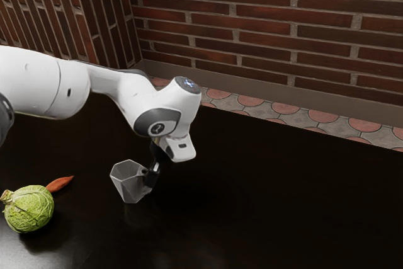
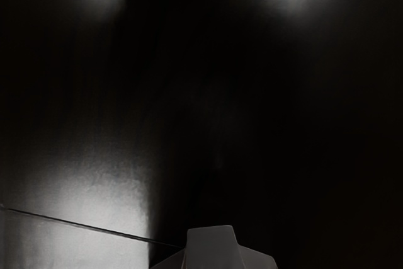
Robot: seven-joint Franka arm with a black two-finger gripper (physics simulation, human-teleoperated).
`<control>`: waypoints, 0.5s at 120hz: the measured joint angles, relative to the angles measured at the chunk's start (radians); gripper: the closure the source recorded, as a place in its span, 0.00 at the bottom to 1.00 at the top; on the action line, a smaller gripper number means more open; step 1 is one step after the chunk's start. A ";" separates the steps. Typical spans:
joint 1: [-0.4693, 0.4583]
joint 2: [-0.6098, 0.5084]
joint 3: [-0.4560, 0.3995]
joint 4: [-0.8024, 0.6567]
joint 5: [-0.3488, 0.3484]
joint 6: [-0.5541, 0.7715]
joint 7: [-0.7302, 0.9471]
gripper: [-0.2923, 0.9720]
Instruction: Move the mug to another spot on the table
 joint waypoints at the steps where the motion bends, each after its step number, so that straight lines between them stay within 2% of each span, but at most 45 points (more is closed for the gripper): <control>1: 0.000 -0.003 0.000 0.001 -0.009 0.000 0.000 0.30; 22: 0.006 -0.112 0.000 0.001 -0.259 -0.004 0.023 0.26; 29: 0.008 -0.163 0.001 0.000 -0.321 -0.017 0.034 0.25; 44: 0.019 -0.291 0.036 0.024 -0.406 -0.066 0.055 0.24; 60: 0.035 -0.323 0.075 0.161 -0.440 -0.153 0.074 0.24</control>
